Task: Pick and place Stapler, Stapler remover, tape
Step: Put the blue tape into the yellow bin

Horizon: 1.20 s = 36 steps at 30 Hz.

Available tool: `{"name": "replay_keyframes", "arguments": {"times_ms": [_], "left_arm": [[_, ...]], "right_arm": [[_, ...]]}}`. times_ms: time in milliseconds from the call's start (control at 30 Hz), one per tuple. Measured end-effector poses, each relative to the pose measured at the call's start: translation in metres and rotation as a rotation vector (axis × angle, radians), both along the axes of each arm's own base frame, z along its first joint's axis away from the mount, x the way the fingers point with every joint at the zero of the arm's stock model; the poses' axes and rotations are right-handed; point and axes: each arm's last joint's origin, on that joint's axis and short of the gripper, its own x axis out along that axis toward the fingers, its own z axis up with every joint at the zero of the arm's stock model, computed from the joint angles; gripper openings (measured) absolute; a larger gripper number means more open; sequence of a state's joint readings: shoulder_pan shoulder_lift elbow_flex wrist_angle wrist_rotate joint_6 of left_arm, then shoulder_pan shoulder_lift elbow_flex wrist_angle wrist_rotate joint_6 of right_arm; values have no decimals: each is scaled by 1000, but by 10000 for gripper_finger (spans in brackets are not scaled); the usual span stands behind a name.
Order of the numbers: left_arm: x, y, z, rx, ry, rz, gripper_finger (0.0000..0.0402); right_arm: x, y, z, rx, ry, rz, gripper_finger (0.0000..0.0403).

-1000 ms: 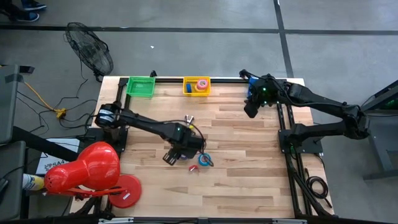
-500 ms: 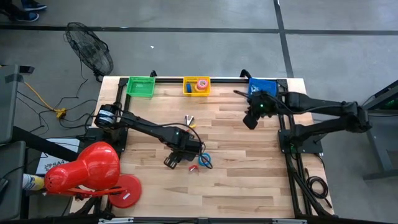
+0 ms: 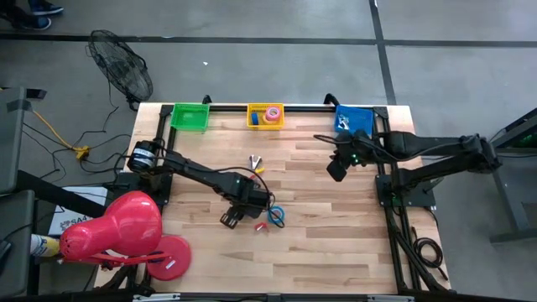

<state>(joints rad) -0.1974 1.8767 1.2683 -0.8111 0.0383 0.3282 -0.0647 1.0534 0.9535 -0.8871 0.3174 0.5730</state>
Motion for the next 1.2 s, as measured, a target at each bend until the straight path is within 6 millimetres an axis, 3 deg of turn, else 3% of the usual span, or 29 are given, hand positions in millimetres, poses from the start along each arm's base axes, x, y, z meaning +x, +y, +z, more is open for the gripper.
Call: {"name": "replay_keyframes", "arguments": {"times_ms": [300,433,667,867,1067,1200], "left_arm": [[-1,1,-5,19,-13,23,176],[-1,1,-5,25,-12,24,138],[-1,1,-5,26,-10,24,38],[0,1,-3,25,-7,24,31],[4,6,31,45,-117,23,31],[6,24,58,68,-224,68,31]], "right_arm": [[0,6,0,-11,-4,11,98],[0,6,0,-13,-4,9,98],[0,6,0,-17,-4,7,98],[0,5,0,-33,-3,-3,98],[0,5,0,-34,-2,-2,99],[1,5,1,-42,-4,2,99]]}}
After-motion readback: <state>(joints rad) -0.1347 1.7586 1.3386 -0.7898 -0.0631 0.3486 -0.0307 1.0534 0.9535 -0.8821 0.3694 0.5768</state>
